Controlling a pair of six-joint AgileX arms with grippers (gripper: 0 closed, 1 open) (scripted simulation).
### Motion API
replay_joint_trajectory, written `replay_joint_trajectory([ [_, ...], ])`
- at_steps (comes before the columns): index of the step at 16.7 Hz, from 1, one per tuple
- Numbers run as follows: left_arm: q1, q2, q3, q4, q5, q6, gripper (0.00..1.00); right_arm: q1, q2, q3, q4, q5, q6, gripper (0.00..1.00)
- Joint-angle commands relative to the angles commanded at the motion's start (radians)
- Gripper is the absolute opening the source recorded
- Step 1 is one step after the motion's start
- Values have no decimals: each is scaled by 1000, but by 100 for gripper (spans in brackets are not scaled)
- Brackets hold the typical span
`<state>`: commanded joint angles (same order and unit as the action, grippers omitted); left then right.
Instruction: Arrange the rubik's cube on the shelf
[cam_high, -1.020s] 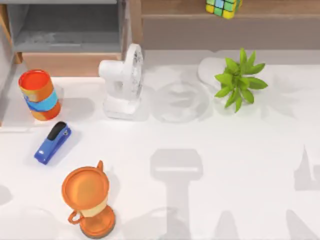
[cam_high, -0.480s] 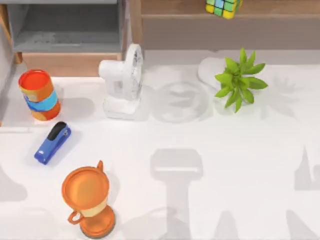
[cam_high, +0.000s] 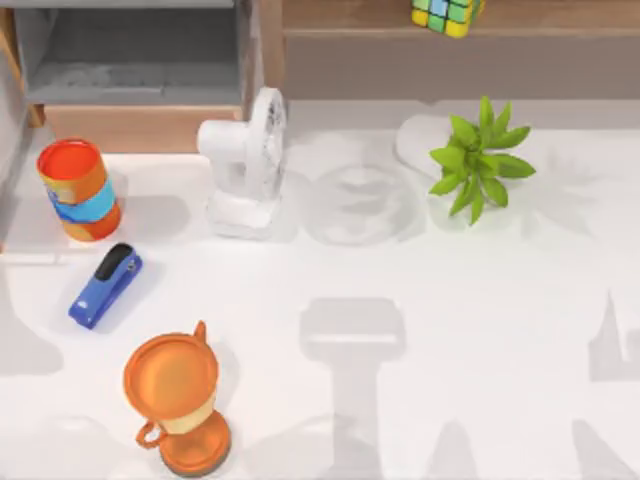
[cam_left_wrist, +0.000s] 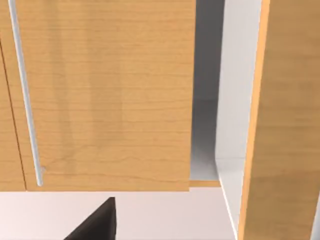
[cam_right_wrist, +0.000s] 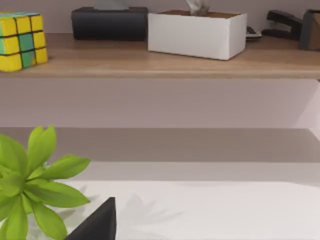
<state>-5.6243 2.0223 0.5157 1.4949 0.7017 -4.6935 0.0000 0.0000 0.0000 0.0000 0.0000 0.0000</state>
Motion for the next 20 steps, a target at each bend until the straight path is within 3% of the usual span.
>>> replay_joint_trajectory([
  [3,0,0,0,0,0,0,100,0,0,0,0,0,0,100],
  [16,0,0,0,0,0,0,2,0,0,0,0,0,0,100],
  [20,0,0,0,0,0,0,0,0,0,0,0,0,0,100],
])
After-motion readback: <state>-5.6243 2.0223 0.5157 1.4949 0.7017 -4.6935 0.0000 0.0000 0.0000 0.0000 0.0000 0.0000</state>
